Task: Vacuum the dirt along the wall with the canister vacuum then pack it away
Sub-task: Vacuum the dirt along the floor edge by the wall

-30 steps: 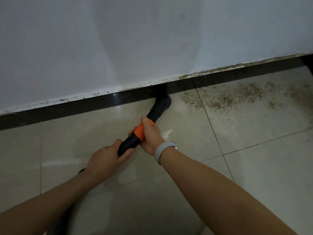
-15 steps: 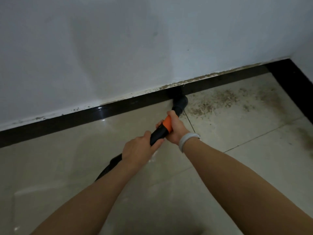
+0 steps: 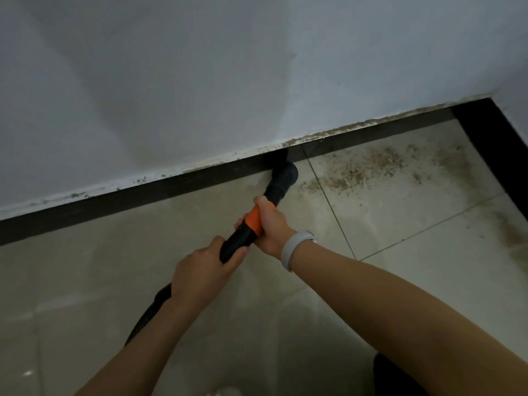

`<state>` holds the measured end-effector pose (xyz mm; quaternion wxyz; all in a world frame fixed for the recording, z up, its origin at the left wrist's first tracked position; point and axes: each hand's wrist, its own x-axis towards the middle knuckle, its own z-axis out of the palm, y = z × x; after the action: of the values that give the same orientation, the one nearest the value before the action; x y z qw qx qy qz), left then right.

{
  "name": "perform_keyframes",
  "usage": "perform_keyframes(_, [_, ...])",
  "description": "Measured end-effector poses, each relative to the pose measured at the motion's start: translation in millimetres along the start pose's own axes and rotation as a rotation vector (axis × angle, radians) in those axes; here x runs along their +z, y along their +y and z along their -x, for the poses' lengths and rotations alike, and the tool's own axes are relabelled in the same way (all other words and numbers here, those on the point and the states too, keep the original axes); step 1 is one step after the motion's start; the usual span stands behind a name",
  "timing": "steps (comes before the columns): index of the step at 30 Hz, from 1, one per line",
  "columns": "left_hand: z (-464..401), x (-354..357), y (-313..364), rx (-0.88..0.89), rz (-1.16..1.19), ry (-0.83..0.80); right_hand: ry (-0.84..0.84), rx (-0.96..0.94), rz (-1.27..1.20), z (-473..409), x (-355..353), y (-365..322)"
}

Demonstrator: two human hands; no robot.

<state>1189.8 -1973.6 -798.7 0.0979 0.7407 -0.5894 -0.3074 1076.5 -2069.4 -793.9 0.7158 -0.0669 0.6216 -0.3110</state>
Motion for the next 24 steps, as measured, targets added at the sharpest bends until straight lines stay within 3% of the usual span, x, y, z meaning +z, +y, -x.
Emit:
perform_keyframes(6, [-1.6, 0.6, -4.0, -0.086, 0.142, -0.052, 0.067, 0.02, 0.096, 4.2, 6.9, -1.0])
perform_keyframes(13, [26.3, -3.4, 8.3, -0.12, 0.137, -0.246, 0.109, 0.132, 0.109, 33.5, -28.9, 12.9])
perform_keyframes(24, [2.7, 13.8, 96.5, -0.362, 0.103, -0.048, -0.097, 0.196, 0.299, 2.5, -52.0, -62.0])
